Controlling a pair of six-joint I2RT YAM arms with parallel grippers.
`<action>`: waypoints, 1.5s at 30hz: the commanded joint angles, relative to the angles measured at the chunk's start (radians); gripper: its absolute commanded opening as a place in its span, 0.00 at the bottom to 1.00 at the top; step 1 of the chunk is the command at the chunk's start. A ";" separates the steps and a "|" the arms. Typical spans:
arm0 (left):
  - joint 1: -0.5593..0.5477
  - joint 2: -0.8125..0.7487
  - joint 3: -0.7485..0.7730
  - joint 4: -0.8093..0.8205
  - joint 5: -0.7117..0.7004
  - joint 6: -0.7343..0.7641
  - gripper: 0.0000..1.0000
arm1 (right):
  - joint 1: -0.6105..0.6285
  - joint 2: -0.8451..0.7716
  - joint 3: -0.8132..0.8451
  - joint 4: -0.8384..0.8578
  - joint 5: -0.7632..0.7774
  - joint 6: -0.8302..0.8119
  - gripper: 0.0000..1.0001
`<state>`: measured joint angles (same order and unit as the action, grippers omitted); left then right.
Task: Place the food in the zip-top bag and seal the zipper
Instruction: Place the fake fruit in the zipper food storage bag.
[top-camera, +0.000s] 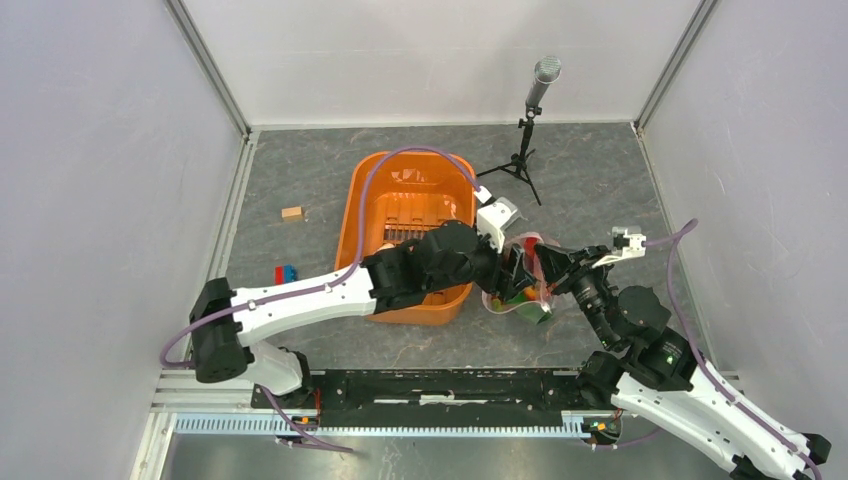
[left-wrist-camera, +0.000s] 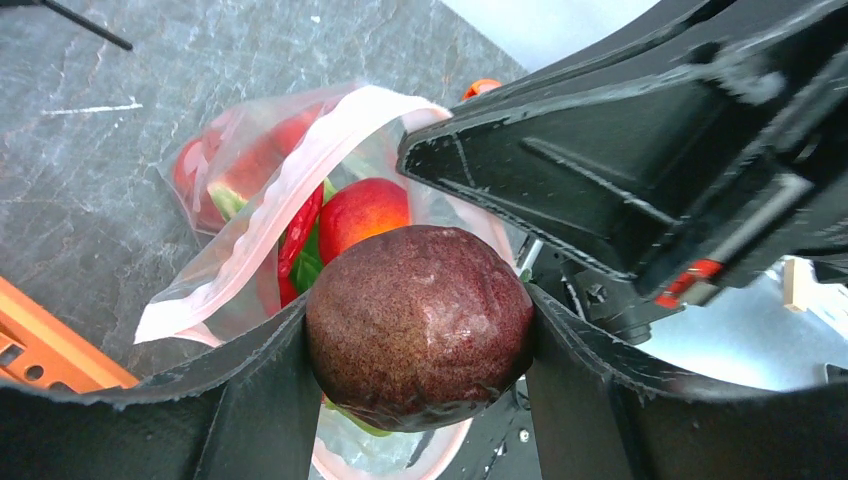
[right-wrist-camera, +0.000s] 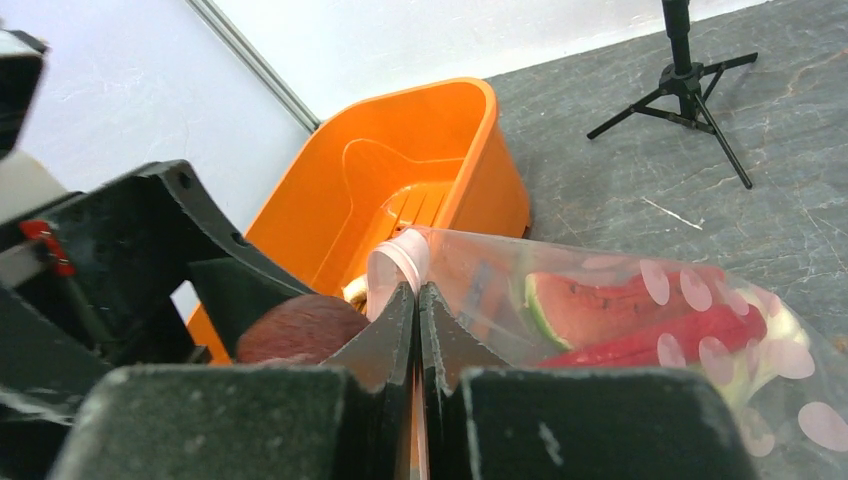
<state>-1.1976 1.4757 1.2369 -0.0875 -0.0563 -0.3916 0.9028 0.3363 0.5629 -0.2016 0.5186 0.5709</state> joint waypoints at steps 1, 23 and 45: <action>-0.005 -0.036 0.045 -0.019 -0.031 0.076 0.52 | -0.001 -0.007 0.002 0.064 -0.003 0.028 0.06; -0.007 -0.003 0.043 -0.039 -0.115 0.083 0.58 | 0.000 -0.059 0.036 0.062 -0.001 0.035 0.07; -0.017 0.067 0.090 -0.082 -0.067 0.143 0.79 | -0.001 -0.049 0.022 0.090 -0.083 0.050 0.08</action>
<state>-1.2087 1.5475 1.2827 -0.1875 -0.1593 -0.3096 0.9005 0.2939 0.5552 -0.1932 0.4412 0.6018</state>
